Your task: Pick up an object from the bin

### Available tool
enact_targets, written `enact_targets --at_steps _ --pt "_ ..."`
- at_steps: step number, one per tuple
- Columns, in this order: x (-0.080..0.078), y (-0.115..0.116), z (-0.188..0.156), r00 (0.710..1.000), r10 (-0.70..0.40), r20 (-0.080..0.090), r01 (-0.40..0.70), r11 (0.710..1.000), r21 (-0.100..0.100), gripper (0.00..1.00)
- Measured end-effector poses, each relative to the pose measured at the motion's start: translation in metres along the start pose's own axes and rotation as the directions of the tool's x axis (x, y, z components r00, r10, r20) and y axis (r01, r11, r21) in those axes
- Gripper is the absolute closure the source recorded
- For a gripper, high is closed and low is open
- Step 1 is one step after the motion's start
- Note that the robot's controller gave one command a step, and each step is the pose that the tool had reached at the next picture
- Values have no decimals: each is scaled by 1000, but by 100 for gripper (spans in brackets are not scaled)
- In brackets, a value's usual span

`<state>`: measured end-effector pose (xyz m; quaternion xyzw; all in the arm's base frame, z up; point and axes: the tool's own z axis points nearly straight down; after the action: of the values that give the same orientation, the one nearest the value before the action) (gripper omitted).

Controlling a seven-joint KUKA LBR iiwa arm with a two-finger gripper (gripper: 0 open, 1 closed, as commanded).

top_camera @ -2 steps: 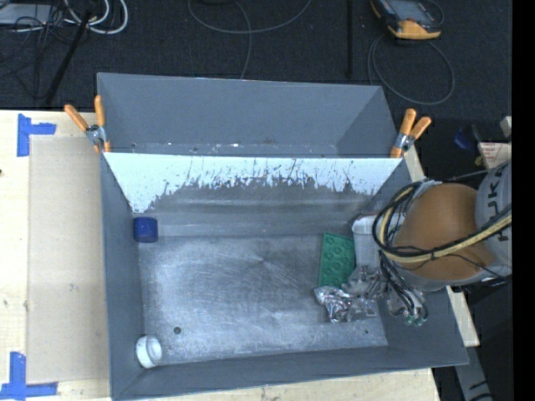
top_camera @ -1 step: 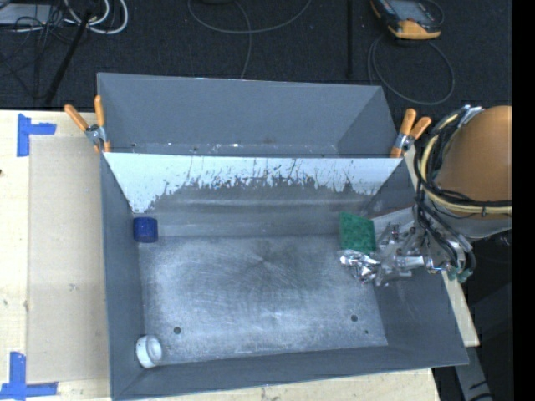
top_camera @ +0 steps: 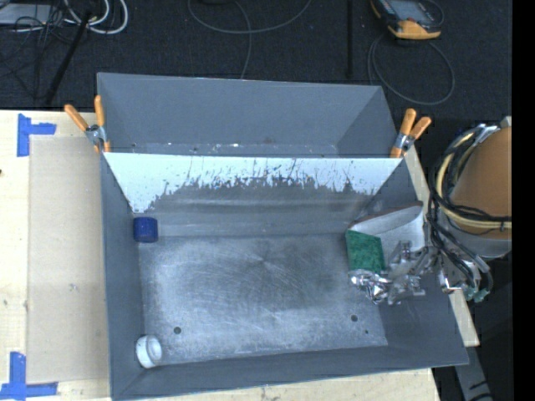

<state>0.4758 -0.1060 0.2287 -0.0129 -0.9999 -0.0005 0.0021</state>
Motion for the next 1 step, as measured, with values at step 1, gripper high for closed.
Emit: enact_targets --at_steps 1 --pt "-7 -50 20 986 -169 1 169 986 0 100"
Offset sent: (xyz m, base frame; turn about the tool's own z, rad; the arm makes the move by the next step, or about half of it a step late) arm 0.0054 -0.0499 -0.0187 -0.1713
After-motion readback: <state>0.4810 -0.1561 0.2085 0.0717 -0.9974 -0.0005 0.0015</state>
